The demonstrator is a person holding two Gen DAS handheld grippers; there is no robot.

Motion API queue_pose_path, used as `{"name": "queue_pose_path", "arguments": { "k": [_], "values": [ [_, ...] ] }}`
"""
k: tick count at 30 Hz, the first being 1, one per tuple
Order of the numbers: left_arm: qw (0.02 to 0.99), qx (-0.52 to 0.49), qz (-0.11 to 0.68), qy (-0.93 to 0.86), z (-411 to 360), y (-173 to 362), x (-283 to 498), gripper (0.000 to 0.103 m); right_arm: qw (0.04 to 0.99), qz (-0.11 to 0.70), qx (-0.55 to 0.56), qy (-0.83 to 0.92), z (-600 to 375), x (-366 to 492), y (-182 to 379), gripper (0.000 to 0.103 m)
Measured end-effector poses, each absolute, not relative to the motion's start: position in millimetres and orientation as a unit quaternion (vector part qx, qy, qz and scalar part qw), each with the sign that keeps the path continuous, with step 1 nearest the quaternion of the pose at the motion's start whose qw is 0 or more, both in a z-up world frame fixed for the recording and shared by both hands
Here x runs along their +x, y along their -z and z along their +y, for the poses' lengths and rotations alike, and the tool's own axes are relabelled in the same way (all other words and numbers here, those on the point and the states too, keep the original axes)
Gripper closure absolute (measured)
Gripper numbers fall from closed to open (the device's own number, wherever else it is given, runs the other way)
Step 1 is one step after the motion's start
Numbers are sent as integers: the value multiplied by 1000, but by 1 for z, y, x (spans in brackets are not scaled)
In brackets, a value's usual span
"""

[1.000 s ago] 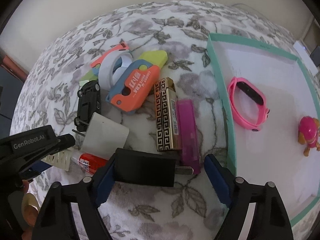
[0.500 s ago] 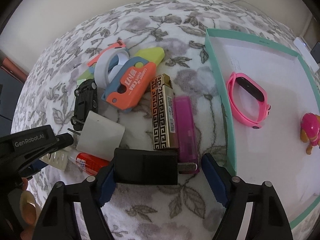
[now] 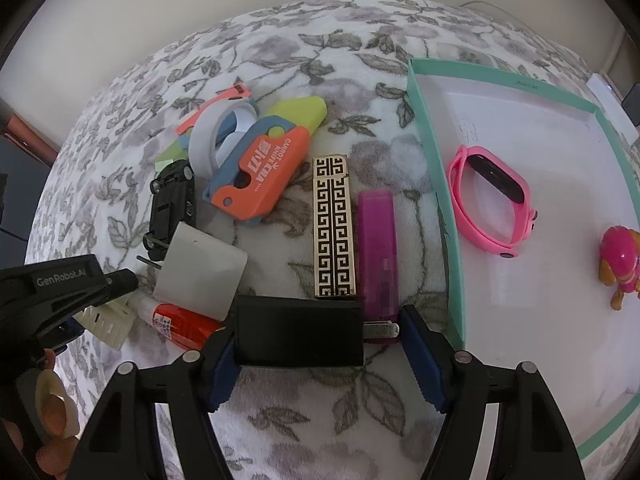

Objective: Organize rigid objects
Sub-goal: 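Grasp the cream plastic holder with the left tool while the right tool grasps the black charger, then carry the cream holder and black charger into the tray and open both tools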

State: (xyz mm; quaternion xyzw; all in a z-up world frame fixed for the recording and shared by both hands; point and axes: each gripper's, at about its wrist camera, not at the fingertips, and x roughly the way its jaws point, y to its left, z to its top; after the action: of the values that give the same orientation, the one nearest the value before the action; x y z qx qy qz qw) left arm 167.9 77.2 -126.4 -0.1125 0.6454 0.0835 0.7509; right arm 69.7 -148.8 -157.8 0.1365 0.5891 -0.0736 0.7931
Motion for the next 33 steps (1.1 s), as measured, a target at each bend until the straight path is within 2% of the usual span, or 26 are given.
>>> {"name": "queue_pose_path", "arguments": {
  "k": [15, 19, 33],
  "values": [
    [761, -133, 629, -84, 84, 108, 165, 65, 791, 593, 130, 75, -147, 71, 158, 29],
    [770, -132, 619, -87, 86, 93, 163, 65, 794, 586, 146, 69, -150, 70, 152, 34],
    [792, -125, 591, -93, 87, 63, 159, 65, 803, 573, 151, 64, -154, 67, 139, 34]
  ]
}}
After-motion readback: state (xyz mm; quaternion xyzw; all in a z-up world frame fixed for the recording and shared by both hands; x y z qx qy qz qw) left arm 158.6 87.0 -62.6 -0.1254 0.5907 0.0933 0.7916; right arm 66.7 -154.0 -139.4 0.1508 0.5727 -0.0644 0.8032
